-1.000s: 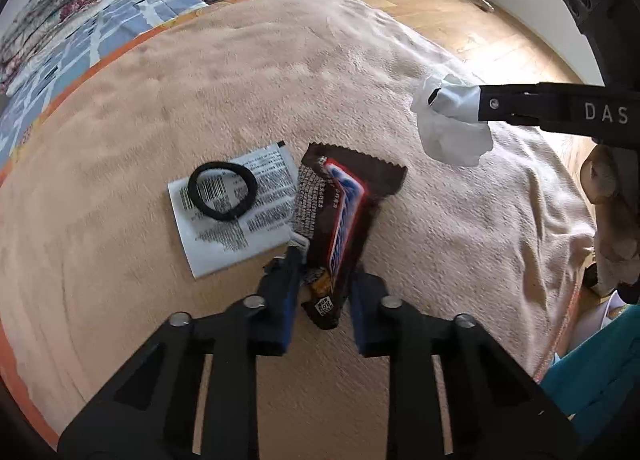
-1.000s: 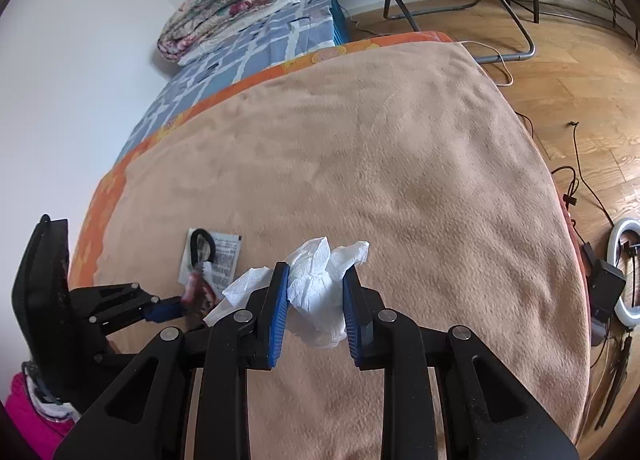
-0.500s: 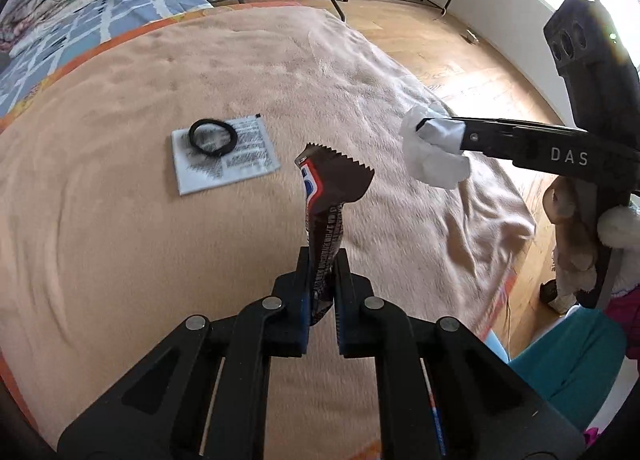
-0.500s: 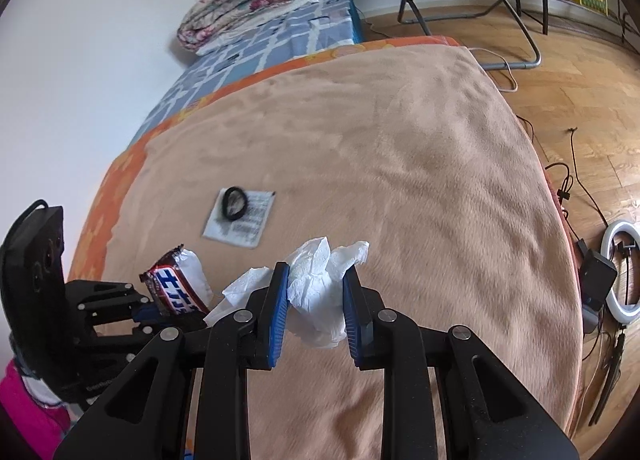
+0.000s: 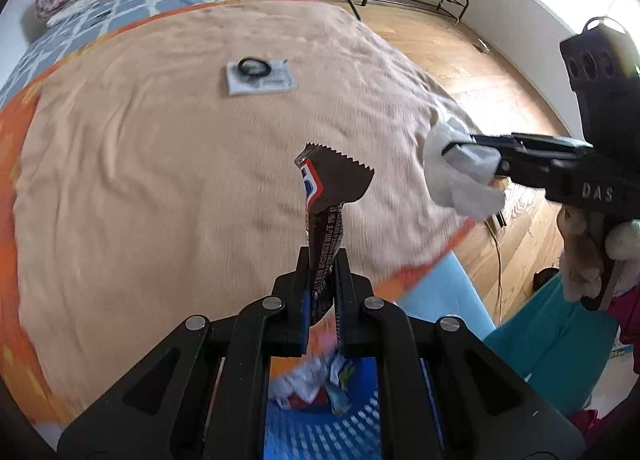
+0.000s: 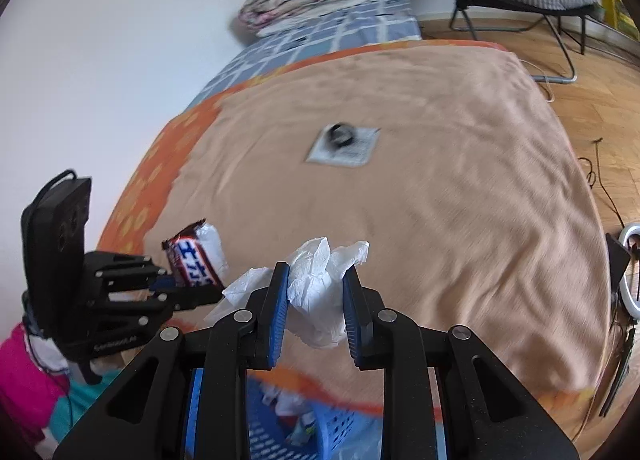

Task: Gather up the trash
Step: 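Carry the Snickers wrapper and tissue to the blue basket and release both, then reach the right gripper to the black hair tie and close on it, then grasp the white paper sachet with the left gripper while the right gripper holds the hair tie, then carry the sachet and hair tie to the blue basket and release both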

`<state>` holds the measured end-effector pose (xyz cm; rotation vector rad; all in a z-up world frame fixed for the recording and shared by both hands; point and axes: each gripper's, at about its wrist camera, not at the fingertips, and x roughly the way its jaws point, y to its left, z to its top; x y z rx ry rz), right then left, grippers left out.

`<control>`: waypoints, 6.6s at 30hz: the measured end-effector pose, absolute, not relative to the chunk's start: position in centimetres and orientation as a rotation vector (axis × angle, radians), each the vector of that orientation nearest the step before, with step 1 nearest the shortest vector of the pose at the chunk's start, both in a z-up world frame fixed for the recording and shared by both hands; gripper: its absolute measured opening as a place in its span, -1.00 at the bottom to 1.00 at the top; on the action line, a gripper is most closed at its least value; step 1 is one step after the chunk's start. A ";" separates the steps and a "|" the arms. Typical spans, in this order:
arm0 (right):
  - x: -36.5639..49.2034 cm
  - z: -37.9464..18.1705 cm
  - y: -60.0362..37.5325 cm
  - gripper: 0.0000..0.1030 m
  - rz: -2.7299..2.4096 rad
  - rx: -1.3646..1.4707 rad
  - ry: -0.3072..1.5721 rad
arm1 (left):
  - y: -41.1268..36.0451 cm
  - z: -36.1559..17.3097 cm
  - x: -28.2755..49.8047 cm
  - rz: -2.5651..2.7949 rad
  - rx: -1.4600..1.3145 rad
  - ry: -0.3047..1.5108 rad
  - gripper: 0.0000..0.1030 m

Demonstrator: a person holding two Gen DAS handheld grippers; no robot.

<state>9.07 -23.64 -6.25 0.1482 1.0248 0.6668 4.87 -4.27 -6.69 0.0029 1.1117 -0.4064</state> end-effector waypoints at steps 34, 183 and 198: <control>-5.3 -13.6 -18.6 -0.53 0.781 -0.084 1.203 | -3.0 -15.3 -9.6 -0.364 -0.029 1.287 -0.85; 30.7 -14.1 -24.4 -0.86 0.419 0.226 1.126 | -9.8 -12.5 27.1 -0.311 0.249 1.161 0.22; 27.8 -11.0 -25.0 -0.89 0.482 0.277 1.074 | -7.7 -10.1 23.5 -0.301 0.200 1.123 0.22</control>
